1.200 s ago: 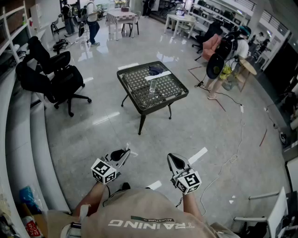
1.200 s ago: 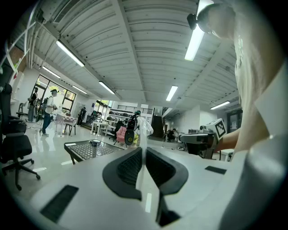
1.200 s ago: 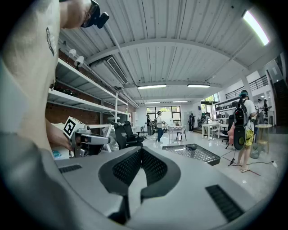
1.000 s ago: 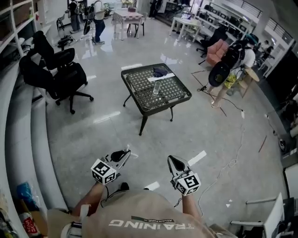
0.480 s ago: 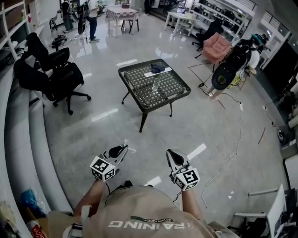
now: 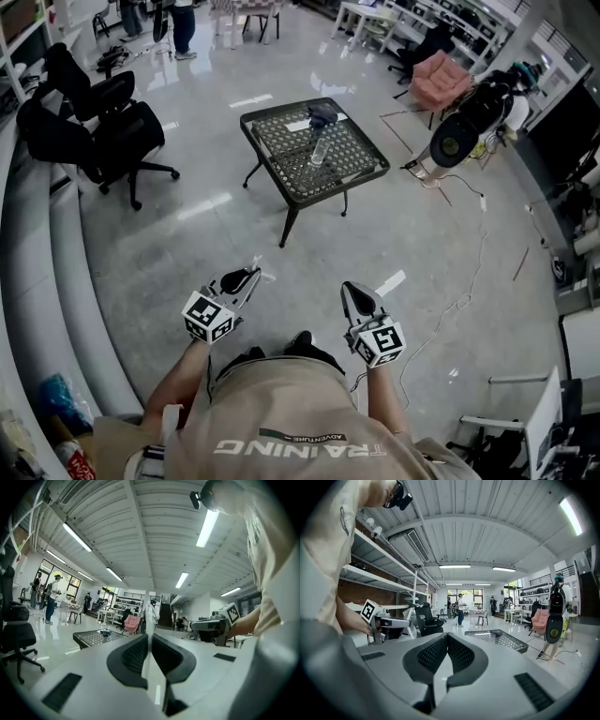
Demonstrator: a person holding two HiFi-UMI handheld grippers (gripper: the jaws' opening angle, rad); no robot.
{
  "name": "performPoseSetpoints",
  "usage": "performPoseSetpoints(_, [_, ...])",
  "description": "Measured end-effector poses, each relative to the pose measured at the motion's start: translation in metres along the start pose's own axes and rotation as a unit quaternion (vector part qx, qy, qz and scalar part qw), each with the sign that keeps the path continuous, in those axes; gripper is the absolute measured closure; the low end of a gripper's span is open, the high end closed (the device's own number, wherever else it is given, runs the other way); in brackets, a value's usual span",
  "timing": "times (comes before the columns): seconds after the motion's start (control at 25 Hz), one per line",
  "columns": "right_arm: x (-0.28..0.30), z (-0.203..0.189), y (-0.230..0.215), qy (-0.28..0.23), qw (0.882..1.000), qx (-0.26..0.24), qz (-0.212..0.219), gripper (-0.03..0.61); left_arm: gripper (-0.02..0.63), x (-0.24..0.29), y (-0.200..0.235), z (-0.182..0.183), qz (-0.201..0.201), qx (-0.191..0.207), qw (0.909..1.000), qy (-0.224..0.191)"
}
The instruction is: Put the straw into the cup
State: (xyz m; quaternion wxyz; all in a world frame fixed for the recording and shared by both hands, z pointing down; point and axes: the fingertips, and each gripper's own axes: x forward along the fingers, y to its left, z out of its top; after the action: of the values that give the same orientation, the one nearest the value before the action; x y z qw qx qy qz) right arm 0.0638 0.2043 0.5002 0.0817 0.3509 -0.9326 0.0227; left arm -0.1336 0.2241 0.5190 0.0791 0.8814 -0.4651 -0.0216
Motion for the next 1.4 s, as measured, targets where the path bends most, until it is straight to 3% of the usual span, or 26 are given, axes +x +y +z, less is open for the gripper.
performPoseSetpoints(0.24, [0.018, 0.001, -0.012, 0.015, 1.0, 0.007, -0.004, 0.56, 0.574, 0.01, 0.028, 0.001, 0.013, -0.013, 0.9998, 0.001])
performPoseSetpoints(0.6, [0.043, -0.018, -0.075, 0.012, 0.999, 0.028, -0.011, 0.56, 0.574, 0.055, 0.059, -0.004, 0.032, -0.011, 0.9992, 0.021])
performPoseSetpoints(0.92, [0.078, -0.005, -0.137, -0.003, 1.0, 0.022, 0.019, 0.56, 0.574, 0.118, 0.072, 0.018, 0.049, -0.009, 0.9986, 0.018])
performPoseSetpoints(1.16, [0.096, -0.011, -0.161, 0.007, 0.999, 0.0, 0.049, 0.56, 0.574, 0.157, 0.078, 0.029, 0.058, -0.008, 0.9979, 0.026])
performPoseSetpoints(1.4, [0.117, -0.008, -0.184, -0.004, 0.996, 0.015, 0.086, 0.56, 0.574, 0.197, 0.086, 0.037, 0.078, -0.014, 0.9964, 0.032])
